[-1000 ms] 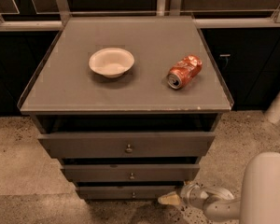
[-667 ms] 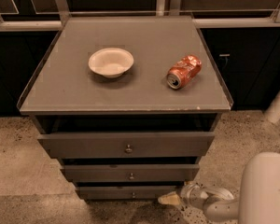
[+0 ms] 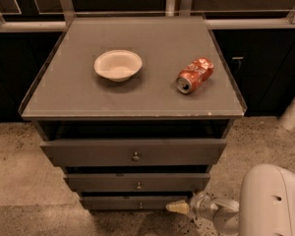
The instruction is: Open bottom drawer
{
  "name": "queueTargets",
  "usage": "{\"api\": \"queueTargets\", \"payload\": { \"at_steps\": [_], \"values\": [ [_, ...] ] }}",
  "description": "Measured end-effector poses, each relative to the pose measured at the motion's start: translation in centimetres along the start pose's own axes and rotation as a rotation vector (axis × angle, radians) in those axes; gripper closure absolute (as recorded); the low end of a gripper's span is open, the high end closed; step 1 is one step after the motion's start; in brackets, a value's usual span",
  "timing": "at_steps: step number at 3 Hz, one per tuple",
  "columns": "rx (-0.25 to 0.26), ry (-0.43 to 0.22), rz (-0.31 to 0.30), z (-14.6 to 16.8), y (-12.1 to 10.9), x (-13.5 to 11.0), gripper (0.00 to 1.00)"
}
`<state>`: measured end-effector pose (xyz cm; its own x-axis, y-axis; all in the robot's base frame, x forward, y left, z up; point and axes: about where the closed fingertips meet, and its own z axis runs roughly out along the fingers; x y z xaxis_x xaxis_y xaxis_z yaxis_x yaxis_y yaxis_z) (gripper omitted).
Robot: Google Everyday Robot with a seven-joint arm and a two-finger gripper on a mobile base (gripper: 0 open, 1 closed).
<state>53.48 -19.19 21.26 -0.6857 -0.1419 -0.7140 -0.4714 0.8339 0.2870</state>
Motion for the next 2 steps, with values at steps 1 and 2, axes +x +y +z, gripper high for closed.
{"api": "queueTargets", "payload": {
  "at_steps": [1,2],
  "values": [
    [-0.004,-0.003,0.004,-0.05,0.25,-0.43,0.0],
    [-0.004,-0.003,0.004,-0.05,0.25,-0.43,0.0]
  ]
}}
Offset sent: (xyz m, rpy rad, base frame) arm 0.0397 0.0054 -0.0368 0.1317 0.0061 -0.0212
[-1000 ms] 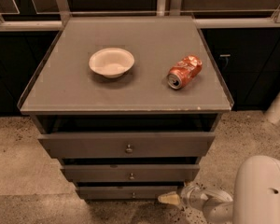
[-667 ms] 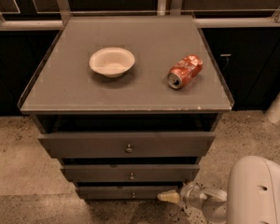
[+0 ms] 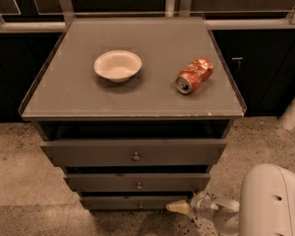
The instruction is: Open bottom drawer
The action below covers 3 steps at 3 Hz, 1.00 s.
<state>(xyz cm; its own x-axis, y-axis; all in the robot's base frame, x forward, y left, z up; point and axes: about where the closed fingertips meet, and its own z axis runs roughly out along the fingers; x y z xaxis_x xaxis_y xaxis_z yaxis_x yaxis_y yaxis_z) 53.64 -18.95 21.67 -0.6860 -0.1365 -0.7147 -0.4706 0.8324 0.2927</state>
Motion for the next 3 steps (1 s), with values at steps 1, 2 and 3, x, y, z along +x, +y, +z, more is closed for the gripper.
{"api": "queueTargets", "payload": {
  "at_steps": [1,2,3],
  "values": [
    [-0.012,0.025,0.005,0.0,0.4,0.4,0.0],
    [-0.07,0.071,-0.014,0.1,2.5,1.7,0.0],
    [-0.078,0.081,-0.008,-0.2,2.7,1.7,0.0]
  ]
}}
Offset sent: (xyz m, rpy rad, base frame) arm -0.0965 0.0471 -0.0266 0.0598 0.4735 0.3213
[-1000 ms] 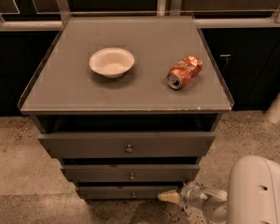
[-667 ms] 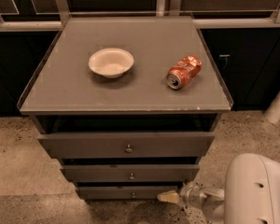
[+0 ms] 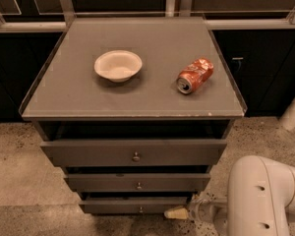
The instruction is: Open bottom drawer
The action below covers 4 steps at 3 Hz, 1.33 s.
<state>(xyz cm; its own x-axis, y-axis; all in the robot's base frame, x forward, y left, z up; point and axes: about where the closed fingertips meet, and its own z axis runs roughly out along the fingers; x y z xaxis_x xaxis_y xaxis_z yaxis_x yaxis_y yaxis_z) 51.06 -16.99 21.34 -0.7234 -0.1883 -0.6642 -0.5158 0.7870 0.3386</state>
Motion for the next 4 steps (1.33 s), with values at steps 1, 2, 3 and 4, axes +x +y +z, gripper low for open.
{"api": "queueTargets", "payload": {
  "at_steps": [1,2,3,4],
  "values": [
    [-0.026,0.026,0.004,-0.1,1.0,1.0,0.0],
    [-0.026,0.026,0.004,-0.3,1.1,0.8,0.0],
    [-0.061,0.054,-0.006,-0.6,2.3,1.2,0.0],
    [-0.097,0.092,0.051,-1.3,3.4,2.1,0.0]
  ]
}}
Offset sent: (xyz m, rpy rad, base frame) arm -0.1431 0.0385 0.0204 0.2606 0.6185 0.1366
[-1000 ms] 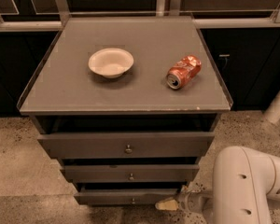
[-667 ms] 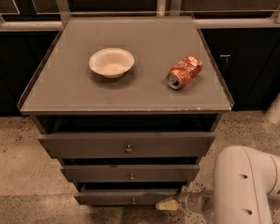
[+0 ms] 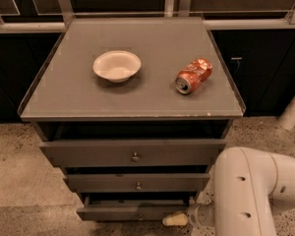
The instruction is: Open bottom drawer
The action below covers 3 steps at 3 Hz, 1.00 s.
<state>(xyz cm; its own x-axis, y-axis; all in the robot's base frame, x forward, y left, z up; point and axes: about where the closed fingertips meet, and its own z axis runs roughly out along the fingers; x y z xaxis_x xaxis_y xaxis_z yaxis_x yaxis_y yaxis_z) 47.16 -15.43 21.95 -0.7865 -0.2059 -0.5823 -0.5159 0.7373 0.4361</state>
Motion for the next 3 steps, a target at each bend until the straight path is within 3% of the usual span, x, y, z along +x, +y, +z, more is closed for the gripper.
{"api": "queueTargets", "payload": {
  "at_steps": [3],
  "values": [
    [-0.053,0.012,0.049,-0.65,1.05,1.01,0.0]
  ]
}}
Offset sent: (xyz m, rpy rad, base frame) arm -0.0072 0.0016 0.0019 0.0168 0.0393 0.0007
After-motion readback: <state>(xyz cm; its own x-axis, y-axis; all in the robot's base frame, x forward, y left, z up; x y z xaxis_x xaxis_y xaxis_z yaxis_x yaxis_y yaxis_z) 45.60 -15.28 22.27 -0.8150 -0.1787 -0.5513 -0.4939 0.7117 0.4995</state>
